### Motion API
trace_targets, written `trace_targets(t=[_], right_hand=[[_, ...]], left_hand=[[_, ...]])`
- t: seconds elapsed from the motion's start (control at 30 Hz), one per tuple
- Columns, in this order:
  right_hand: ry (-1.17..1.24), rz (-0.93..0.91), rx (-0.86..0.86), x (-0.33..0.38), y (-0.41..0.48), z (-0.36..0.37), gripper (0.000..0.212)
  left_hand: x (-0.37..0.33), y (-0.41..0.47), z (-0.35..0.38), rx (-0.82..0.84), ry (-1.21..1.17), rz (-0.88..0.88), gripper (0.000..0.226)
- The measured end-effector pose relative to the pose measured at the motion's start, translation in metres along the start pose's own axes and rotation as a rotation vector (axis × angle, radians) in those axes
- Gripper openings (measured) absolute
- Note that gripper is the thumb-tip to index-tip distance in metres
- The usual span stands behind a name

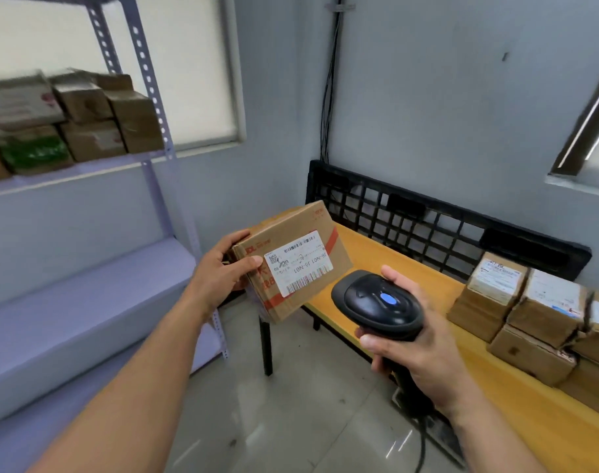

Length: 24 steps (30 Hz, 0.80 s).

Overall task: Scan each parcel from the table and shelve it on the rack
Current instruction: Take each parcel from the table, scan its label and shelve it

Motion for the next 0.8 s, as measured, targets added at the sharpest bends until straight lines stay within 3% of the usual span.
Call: trace_targets(t=[0.37,0.67,0.8], right_hand=[[0.1,-0.034,0.259,-0.017,0.111,0.105,0.088],[0.174,-0.132,0.405,0.004,0.207,0.195,0.087],[0.188,-0.157,0.469,0.007,0.242,0.226,0.087]], left_hand=[[-0.004,0.034,-0.113,-0.377,0.034,0.046,0.042],[-0.051,0.067,-0.209,-0.71,0.013,0.168,0.035],[-0.068,0.076,-0.25,-0.851,-0.048,0.195,0.047]])
Point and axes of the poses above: each hand's wrist, its own y-axis towards the middle knuckle, its own z-axis out of the palm, x = y × z, the point moved 2 cm from there along y, towards the middle knuckle, and after that the axes turned 2 degrees about -x, right-handed, at the moved point
